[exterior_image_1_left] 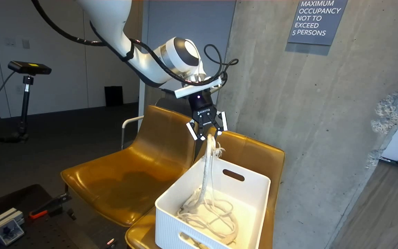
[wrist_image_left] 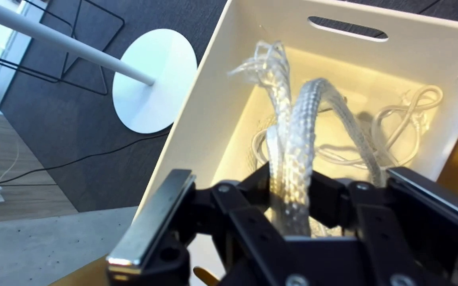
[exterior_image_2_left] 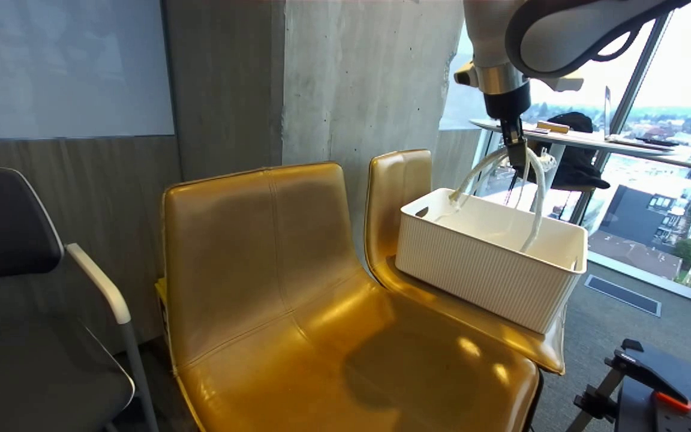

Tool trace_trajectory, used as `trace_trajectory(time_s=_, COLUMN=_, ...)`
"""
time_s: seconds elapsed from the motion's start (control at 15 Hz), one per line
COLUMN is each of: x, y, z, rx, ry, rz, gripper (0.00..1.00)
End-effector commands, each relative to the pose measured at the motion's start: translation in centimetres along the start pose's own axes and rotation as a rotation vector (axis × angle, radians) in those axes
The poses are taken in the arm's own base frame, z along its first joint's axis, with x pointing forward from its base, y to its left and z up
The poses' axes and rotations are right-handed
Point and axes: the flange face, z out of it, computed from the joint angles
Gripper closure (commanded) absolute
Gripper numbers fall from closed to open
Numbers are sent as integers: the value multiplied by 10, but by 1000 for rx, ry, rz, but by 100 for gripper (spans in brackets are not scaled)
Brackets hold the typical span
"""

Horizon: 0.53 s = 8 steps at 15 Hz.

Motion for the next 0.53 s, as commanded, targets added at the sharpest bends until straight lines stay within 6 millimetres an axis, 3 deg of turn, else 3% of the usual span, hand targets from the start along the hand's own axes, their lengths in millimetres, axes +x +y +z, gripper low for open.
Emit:
trace_trajectory(time_s=0.0, x=-29, y=-12, z=24, rx=17, ry=19, rz=29, gripper=98)
trace_trajectory(time_s=0.13, x=-33, y=-15, z=37, rx=26, ry=39, rz=38, gripper=98)
trace_trajectory(time_s=0.2, x=-32, y=-17, z=39, rx=20, ry=62, rz=38, gripper=67)
trace_trajectory(time_s=0.27, x=-30, y=-21, z=39, rx=10, ry=91, rz=42, gripper=64)
trace_trajectory(time_s=0.47, x=-20, y=-37, z=36, rx=-19, ry=192, rz=63, gripper=44)
